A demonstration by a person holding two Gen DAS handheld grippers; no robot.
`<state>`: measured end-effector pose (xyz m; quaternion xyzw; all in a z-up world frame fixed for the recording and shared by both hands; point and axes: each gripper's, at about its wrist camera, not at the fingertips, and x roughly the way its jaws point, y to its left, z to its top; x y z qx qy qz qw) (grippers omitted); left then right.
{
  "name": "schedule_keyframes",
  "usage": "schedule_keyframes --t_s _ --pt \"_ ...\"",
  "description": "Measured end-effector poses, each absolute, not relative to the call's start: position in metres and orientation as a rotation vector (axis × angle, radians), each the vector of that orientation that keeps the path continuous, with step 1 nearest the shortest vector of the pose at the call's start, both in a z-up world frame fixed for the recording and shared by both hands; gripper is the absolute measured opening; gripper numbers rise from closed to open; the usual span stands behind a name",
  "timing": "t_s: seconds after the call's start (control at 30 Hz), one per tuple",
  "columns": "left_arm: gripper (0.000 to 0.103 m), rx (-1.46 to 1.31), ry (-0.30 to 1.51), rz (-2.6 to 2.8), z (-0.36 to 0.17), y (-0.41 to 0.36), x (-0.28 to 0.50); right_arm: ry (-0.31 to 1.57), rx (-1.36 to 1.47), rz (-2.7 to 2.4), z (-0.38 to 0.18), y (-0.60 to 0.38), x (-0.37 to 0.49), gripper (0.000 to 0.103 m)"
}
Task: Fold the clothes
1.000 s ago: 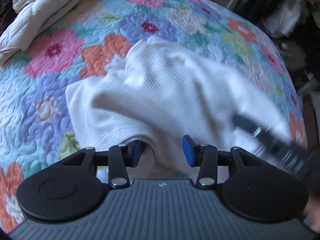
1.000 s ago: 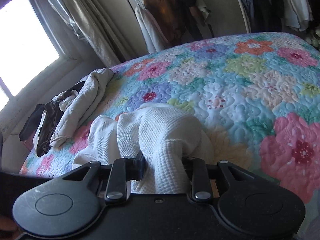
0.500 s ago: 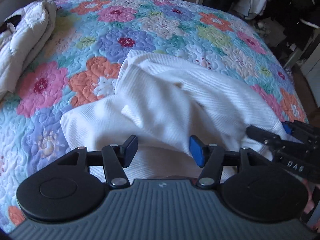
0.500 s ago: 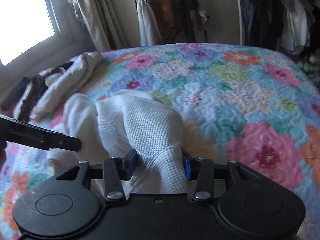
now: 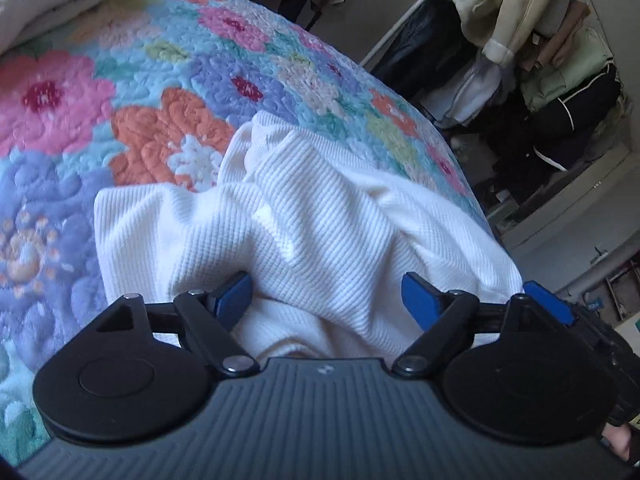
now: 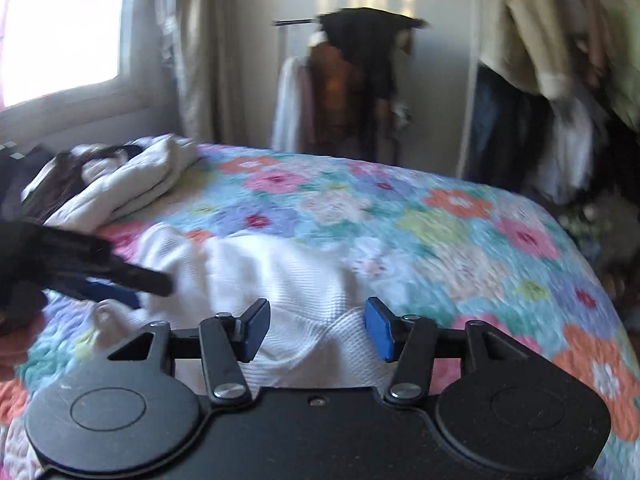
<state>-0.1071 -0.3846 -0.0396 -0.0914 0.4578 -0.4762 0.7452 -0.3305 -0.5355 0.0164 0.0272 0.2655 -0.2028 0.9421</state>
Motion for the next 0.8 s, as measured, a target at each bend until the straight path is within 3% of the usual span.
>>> schedule_keyframes --t_s 0.03,0.1,0.17,0.2,0.23,0.3,0.33,0.47,0.6,0.8 --pt "0.073 -0.163 1.003 -1.044 -0.042 -0.384 -0.108 0.559 0.04 -0.4 0.015 -0.529 -0.326 0.061" --pt "0.054 -0.087 1.005 -1.036 -0.044 -0.386 -0.108 0.603 -0.008 -0.372 0.009 -0.517 -0.314 0.063" --pt "0.048 -0.031 1.006 -1.029 -0.042 -0.39 -0.107 0.663 -0.124 -0.375 -0.003 -0.501 -0.3 0.074" --pt "0.037 -0.017 1.006 -1.031 -0.041 -0.393 -0.107 0.683 -0.198 -0.392 -0.01 -0.494 -0.295 0.075" --pt "0.028 -0.003 0.991 -1.039 -0.039 -0.389 -0.106 0.69 -0.264 -0.411 -0.017 -0.489 -0.291 0.073" --pt "0.012 0.089 0.947 -0.99 -0.038 -0.392 -0.11 0.658 -0.272 -0.428 -0.018 -0.493 -0.29 0.054" --pt "0.01 0.146 0.905 -0.95 -0.036 -0.393 -0.113 0.632 -0.247 -0.431 -0.015 -0.498 -0.291 0.039" --pt "0.005 0.14 0.828 -0.92 -0.027 -0.39 -0.113 0.509 -0.113 -0.48 0.002 -0.522 -0.297 0.019" --pt "0.0 0.201 0.698 -0.816 -0.013 -0.386 -0.112 0.45 0.017 -0.567 0.005 -0.542 -0.308 0.016" --pt "0.0 0.015 0.814 -0.903 -0.011 -0.356 -0.093 0.435 0.183 -0.583 0.01 -0.561 -0.322 0.015"
